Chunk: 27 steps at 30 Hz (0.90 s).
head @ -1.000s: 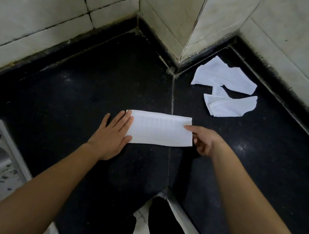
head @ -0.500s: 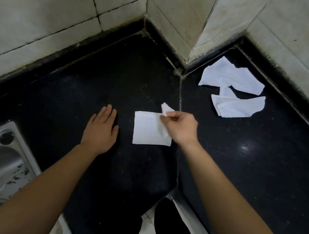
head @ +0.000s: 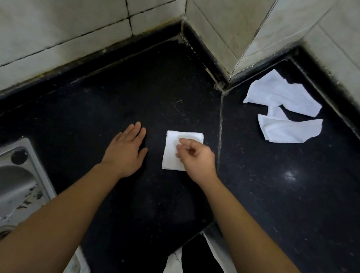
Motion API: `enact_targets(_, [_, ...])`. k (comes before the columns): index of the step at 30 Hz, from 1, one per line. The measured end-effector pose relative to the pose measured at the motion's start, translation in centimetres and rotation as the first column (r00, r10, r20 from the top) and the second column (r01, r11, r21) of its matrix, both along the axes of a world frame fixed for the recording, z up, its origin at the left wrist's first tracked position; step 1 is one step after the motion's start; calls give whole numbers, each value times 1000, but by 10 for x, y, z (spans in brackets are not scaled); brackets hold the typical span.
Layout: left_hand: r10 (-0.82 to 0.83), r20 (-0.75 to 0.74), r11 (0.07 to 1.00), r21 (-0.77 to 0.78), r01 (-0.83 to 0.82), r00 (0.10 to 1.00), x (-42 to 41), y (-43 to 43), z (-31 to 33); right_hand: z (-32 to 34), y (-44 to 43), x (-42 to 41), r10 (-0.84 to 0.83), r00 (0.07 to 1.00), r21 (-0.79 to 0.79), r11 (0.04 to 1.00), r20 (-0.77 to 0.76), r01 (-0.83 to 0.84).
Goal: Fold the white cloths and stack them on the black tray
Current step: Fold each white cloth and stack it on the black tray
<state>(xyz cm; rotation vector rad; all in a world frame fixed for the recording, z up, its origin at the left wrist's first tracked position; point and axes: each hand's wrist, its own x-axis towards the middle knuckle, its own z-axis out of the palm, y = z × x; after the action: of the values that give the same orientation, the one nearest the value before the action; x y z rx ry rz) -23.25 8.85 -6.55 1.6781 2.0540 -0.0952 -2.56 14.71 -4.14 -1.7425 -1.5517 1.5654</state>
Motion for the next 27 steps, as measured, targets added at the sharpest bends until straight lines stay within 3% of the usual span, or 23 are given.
enact_targets(3, [120, 99, 986, 104, -130, 988, 4, 1, 5, -1, 1, 30, 16, 987, 327, 942, 159, -69])
enact_targets(6, [104, 102, 953, 275, -129, 989, 25, 8, 12, -12, 5, 51, 135, 881, 548, 737, 453, -395])
enact_targets(8, [-61, 47, 943, 330, 42, 997, 46, 12, 11, -20, 10, 53, 224, 781, 518, 638, 583, -570])
enact_targets(10, [-219, -18, 937, 274, 215, 976, 61, 14, 3, -22, 12, 49, 338, 682, 386, 626, 649, -678])
enact_targets(13, [-297, -113, 939, 144, 312, 948, 58, 11, -18, -34, 12, 49, 417, 503, 208, 576, 757, -791])
enact_targets(15, [-315, -145, 936, 117, 333, 938, 51, 7, -28, -41, 11, 52, 406, 448, 178, 550, 797, -816])
enact_targets(18, [-307, -141, 940, 111, 323, 941, 49, 7, -32, -41, 11, 51, 392, 508, 229, 571, 767, -788])
enact_targets(20, [-310, -149, 939, 103, 327, 939, 52, 6, -31, -34, 7, 48, 316, 663, 317, 688, 679, -653])
enact_targets(22, [-307, -152, 941, 101, 323, 940, 51, 7, -30, -27, 7, 44, 144, 805, 370, 832, 576, -414])
enact_targets(25, [-305, -133, 944, 90, 318, 943, 50, 8, -28, -9, 20, 36, 1, 908, 150, 986, 419, -70])
enact_targets(27, [-305, -124, 944, 92, 317, 944, 49, 7, -27, 2, 32, 31, -5, 934, -68, 997, 356, 31])
